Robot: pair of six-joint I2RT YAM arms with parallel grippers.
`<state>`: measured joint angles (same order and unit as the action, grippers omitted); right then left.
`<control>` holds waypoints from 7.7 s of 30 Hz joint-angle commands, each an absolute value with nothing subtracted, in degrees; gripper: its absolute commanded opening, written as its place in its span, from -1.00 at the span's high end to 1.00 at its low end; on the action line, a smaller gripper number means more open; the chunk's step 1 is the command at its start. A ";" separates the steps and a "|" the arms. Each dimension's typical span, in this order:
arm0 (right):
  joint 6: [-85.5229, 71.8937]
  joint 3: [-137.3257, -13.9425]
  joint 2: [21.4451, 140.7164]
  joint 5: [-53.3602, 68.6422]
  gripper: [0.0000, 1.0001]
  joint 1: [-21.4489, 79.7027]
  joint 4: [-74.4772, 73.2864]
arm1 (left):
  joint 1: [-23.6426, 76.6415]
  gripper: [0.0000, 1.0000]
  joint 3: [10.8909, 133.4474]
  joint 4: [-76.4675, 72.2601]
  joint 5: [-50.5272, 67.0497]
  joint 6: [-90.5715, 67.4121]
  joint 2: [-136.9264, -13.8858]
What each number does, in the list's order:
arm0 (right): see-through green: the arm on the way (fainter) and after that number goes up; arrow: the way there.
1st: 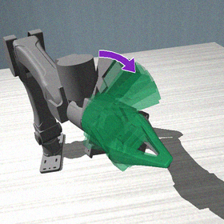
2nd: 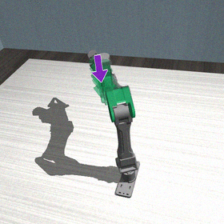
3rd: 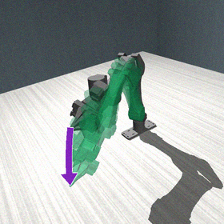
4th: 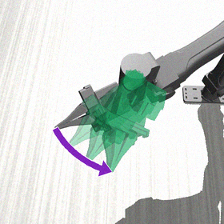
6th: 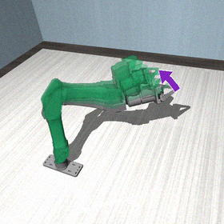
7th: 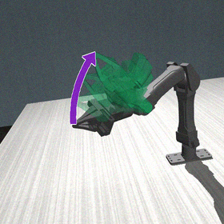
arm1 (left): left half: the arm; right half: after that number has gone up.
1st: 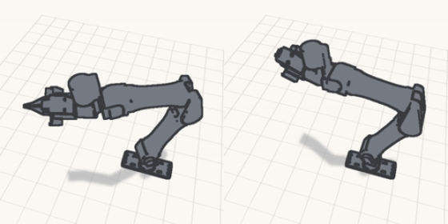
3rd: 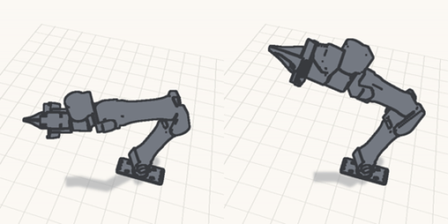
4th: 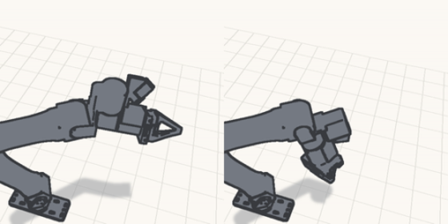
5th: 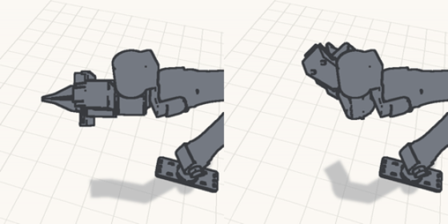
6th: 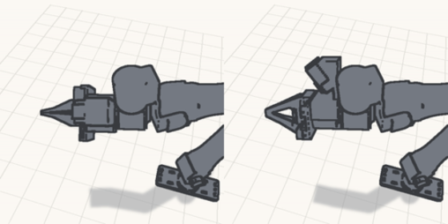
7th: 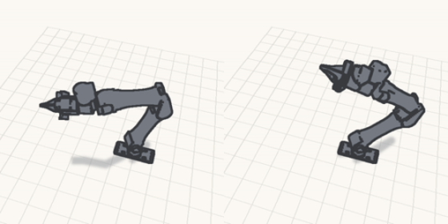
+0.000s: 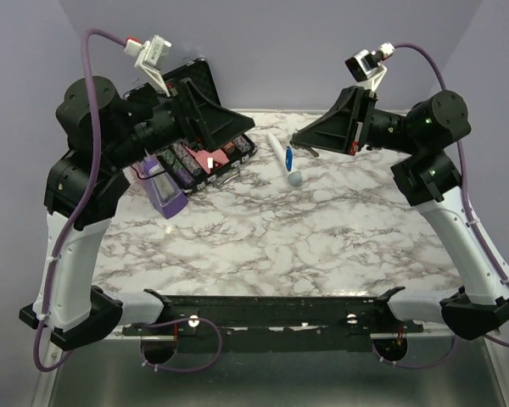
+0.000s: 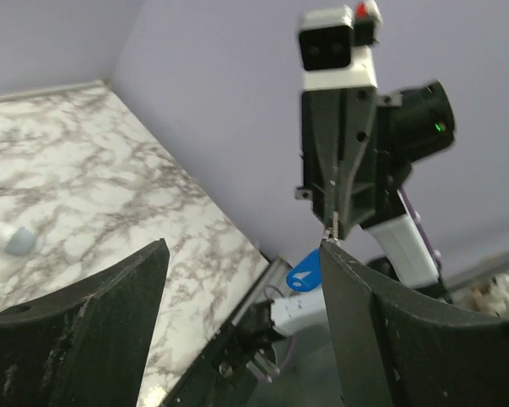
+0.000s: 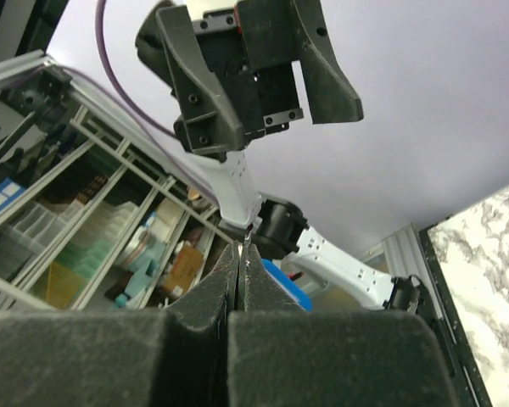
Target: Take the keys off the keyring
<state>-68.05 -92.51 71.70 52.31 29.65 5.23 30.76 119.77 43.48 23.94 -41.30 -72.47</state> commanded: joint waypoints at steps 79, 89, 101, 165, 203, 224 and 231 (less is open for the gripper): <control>-73.81 -89.66 73.22 48.35 0.99 30.06 13.69 | 42.09 1.00 116.81 32.44 20.93 -52.64 -76.73; -77.96 -86.40 72.51 44.65 0.99 30.06 19.86 | 49.65 1.00 116.54 29.44 7.13 -55.90 -77.17; -77.08 -86.22 71.81 44.56 0.98 30.06 19.07 | 53.00 1.00 116.10 29.53 1.05 -54.23 -76.03; -68.82 -92.37 71.80 60.64 0.98 29.97 3.87 | 33.84 -0.08 122.96 36.57 55.64 -40.87 -81.74; -68.99 -92.90 73.04 54.41 0.99 30.06 6.24 | 40.78 1.00 124.28 36.57 39.22 -47.10 -83.15; -80.85 -84.82 72.24 43.24 0.99 30.41 27.23 | 46.75 1.00 121.73 29.36 15.83 -51.94 -82.35; -82.27 -84.11 72.33 42.36 0.98 30.67 29.88 | 48.69 1.00 120.32 26.02 10.82 -51.68 -82.18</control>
<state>-81.19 -84.90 71.64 41.67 29.04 27.64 47.07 121.30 29.65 15.68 -52.07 -80.47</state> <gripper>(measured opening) 0.013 0.008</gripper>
